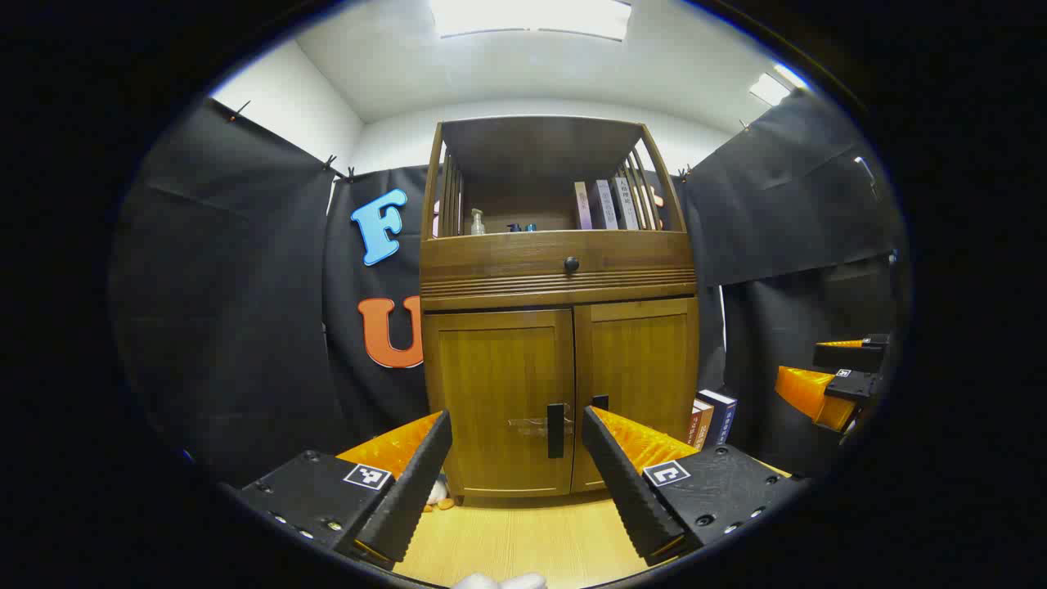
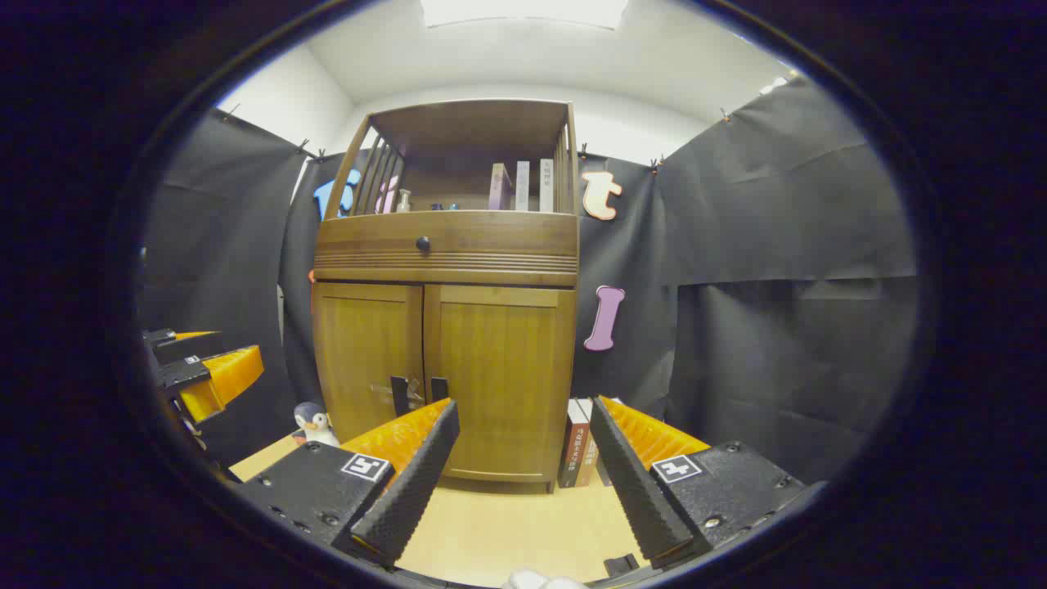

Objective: Open the right door of the double-door shoe cabinet with the right hand, and open the left door with the left hand.

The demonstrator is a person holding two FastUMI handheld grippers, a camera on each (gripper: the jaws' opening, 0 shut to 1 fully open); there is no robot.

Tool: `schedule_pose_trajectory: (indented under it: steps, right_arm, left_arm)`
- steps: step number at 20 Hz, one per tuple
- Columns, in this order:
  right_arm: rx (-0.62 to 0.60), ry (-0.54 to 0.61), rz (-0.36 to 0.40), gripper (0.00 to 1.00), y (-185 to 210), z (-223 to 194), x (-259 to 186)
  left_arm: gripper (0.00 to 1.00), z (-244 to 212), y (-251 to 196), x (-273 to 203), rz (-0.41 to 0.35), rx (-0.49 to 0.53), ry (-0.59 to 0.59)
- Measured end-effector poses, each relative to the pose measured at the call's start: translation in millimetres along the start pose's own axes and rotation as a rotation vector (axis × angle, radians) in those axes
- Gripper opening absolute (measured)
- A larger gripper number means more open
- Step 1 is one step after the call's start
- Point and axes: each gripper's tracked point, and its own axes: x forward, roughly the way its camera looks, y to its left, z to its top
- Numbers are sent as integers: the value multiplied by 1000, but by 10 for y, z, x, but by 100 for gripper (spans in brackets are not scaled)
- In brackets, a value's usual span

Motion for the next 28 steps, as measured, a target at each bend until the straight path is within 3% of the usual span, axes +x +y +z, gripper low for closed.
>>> schedule_pose_trajectory:
  steps: [1,5,6,7,15,28]
  right_arm:
    - [1,3,0,100,11,-4,17]
    - [-2,1,-3,100,28,13,45]
    - [-1,2,-4,100,32,8,49]
    - [2,4,-3,100,35,9,60]
    - [5,29,-6,100,12,-52,164]
    - [-1,55,-79,100,-296,5,344]
  left_arm:
    - [96,-9,8,10,0,-2,3]
    - [96,-49,48,54,5,-1,5]
    - [100,-70,51,61,6,1,10]
    - [96,-82,49,75,5,-1,14]
    - [96,-181,44,226,2,2,18]
    - [96,-553,-267,1343,-35,-29,50]
